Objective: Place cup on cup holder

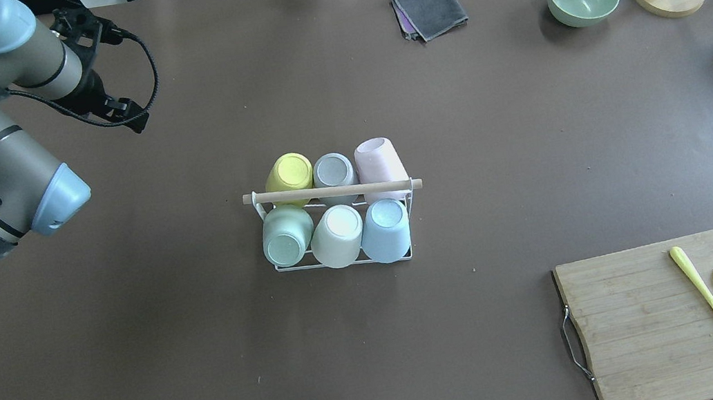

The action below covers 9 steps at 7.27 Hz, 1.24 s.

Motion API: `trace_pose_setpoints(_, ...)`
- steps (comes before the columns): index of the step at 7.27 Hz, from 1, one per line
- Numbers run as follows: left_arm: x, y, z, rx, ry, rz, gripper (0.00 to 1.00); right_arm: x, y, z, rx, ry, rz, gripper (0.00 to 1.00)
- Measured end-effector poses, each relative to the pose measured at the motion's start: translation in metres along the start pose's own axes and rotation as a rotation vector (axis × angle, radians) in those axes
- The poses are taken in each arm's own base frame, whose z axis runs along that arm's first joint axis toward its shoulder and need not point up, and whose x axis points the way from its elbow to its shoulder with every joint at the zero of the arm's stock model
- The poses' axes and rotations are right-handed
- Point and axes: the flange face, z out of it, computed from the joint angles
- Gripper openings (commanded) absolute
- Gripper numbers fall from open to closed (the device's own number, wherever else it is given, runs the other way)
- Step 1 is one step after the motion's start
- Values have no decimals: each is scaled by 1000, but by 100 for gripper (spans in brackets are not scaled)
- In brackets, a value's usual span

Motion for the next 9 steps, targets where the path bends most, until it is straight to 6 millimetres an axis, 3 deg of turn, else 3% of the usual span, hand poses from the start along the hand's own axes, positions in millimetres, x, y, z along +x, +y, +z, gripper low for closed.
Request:
trace_pose_setpoints(1,-59,7,2,-65,23,-100,98,0,0,0,-1,0,0,100)
trace_pose_setpoints(3,-160,44,9,-153,36,-276,98,0,0,0,-1,0,1,100)
trace_pose_setpoints(6,-284,85,-41,-195,21,-421,98,1,0,0,-1,0,1,100)
trace_pose_setpoints(7,-318,103,-64,-229,23,-438,98,1,1,0,-1,0,1,100)
trace_pose_setpoints(9,-343,135,-96,-276,25,-493,98,0,0,0,-1,0,1,100)
